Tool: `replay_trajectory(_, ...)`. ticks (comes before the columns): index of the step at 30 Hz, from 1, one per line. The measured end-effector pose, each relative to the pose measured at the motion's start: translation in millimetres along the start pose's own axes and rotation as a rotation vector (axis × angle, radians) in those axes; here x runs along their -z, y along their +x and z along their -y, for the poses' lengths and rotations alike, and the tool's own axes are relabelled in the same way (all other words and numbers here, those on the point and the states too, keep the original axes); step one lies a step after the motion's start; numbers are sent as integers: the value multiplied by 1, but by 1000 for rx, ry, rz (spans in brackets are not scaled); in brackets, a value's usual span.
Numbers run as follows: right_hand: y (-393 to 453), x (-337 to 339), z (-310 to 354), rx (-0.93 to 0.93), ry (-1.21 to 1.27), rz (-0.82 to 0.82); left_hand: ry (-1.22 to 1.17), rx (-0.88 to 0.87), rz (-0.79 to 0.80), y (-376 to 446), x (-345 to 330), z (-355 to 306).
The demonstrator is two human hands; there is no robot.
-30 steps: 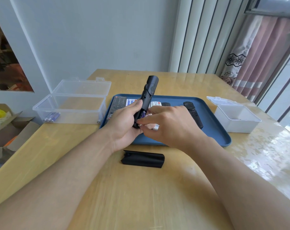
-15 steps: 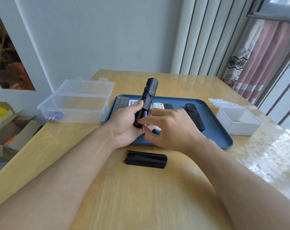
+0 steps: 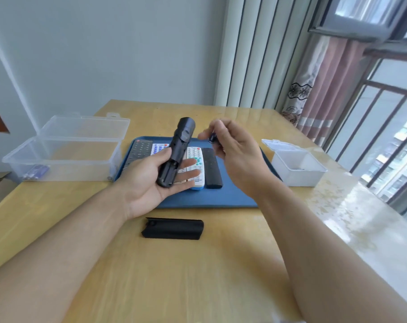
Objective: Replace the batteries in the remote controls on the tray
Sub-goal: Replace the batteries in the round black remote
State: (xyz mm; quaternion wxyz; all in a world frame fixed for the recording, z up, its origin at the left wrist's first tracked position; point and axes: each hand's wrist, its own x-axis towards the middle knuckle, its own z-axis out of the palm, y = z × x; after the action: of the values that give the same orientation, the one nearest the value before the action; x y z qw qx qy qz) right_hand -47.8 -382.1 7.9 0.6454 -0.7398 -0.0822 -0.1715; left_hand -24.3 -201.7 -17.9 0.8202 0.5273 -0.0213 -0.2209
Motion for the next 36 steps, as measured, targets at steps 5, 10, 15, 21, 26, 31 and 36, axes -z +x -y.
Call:
replay_trajectory(5, 23, 63, 1, -260, -147, -87, -72, -36, 7, -2, -7, -1)
replay_trajectory(10, 46, 150, 22, -500, -699, -13, -107, -42, 31, -4, -8, -2)
replay_trajectory(15, 51, 182, 15, -747, -983, 183, -108, -34, 53, -5, -7, -1)
replay_trajectory(21, 49, 165, -7, -791, -1144, 231, -134, -30, 65, 0, -1, -1)
replay_trajectory(26, 52, 167, -23, -805, -1028, 56, -125, -48, 102, -2, -3, 0)
replay_trajectory(31, 54, 167, -25, -800, -991, 13, -138, -56, 101, -3, -4, -2)
replay_trajectory(36, 55, 170, -30, -810, -1152, 75, -141, -56, 81, -5, -3, -5)
